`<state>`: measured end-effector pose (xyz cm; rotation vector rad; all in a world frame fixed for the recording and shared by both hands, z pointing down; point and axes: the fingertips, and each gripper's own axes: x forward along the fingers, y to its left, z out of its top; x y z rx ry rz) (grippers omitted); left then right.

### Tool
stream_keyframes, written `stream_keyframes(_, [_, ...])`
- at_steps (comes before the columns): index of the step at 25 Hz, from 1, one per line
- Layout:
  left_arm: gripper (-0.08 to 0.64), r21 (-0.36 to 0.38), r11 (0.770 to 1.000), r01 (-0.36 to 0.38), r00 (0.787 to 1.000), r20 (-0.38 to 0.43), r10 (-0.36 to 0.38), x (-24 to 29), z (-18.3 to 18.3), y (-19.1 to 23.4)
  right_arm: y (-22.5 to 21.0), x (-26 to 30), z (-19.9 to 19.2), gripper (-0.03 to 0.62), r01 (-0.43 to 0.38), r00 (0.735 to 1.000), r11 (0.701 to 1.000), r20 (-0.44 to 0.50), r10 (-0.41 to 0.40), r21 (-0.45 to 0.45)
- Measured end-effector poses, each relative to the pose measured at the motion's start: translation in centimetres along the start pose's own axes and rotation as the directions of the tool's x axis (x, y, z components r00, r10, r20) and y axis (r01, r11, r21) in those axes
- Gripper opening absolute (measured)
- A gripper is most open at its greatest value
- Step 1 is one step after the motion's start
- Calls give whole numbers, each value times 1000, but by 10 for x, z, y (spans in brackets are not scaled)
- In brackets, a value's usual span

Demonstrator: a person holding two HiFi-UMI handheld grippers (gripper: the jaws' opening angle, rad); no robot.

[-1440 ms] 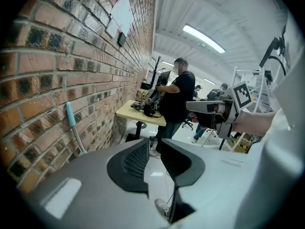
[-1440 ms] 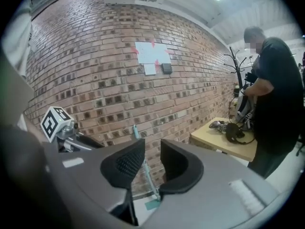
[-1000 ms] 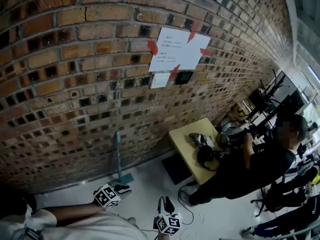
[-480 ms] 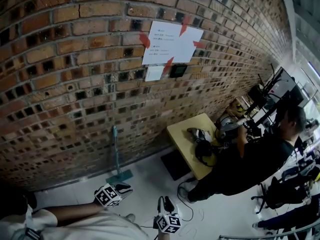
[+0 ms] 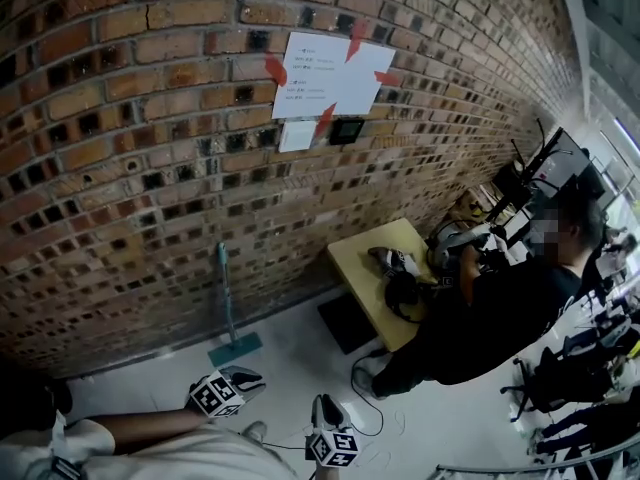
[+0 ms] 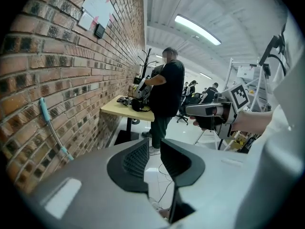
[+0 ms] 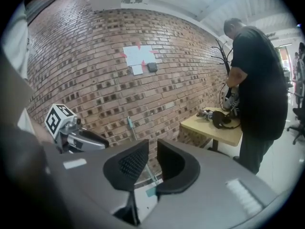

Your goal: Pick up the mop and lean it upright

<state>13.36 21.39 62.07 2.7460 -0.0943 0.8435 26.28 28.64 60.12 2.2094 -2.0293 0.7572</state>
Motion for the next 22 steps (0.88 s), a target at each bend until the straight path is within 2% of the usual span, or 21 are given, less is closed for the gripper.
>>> stream_keyframes(7, [94, 27, 999, 34, 999, -3, -34, 18, 1, -24, -10, -15, -12, 51, -9, 1000, 1000, -17, 9, -19])
stream_keyframes(22, [87, 37, 999, 22, 1000, 3, -22, 20, 5, -29, -9, -19, -11, 51, -38, 999, 998, -11, 37, -55])
